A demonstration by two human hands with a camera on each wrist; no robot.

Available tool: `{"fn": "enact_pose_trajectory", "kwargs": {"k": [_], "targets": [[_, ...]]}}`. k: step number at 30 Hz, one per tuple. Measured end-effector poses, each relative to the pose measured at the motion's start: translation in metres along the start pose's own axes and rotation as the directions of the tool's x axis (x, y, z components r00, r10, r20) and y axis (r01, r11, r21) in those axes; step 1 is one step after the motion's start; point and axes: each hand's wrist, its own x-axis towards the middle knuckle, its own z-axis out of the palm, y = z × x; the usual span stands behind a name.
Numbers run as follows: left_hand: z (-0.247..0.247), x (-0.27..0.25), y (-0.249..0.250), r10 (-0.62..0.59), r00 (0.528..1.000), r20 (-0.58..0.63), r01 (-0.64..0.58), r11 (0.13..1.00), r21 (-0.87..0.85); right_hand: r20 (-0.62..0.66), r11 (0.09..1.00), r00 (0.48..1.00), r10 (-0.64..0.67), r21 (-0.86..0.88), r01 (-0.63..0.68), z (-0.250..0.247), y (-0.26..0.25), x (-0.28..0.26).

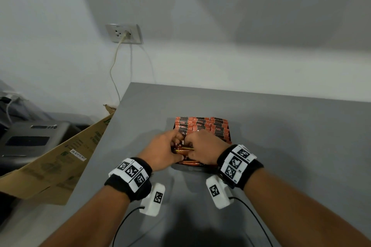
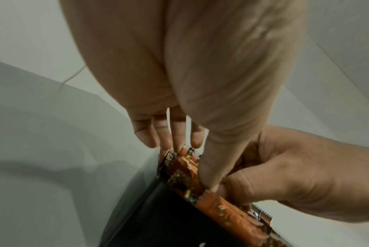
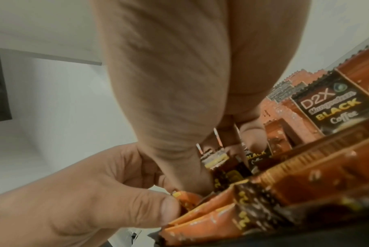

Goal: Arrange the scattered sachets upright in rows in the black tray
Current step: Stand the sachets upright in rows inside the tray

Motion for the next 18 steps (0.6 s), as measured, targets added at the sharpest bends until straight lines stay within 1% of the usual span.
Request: {"fn": "enact_pose_trajectory", "kwargs": {"k": [2,6,11,15,18], "targets": [[0.002,-0.001,-0.001,0.003,1.0,-0.025,-0.002,0.999,0.044,0.012,1.0,1.0,0.0,-0.018,0.0,0.002,0.0,0.002],[0.004,0.001,-0.007,-0.017,0.999,-0.046,0.019,0.999,0.033,0.006,0.999,1.0,-0.001,-0.039,0.001,0.004,0.001,0.004],[0.007,0.004,-0.013,-0.02,0.997,-0.075,0.019,1.0,-0.011,-0.065,1.0,0.998,0.007,-0.008,-0.007,0.001,0.006,0.001],[0.007,0.005,-0.018,-0.018,0.997,-0.072,0.015,0.999,-0.035,-0.127,0.989,0.991,0.045,0.144,-0.026,-0.015,0.006,-0.012],[0.006,0.005,-0.018,-0.024,0.997,-0.071,0.021,0.999,-0.038,-0.203,0.943,0.97,0.136,0.325,-0.064,-0.031,0.006,-0.023]]}}
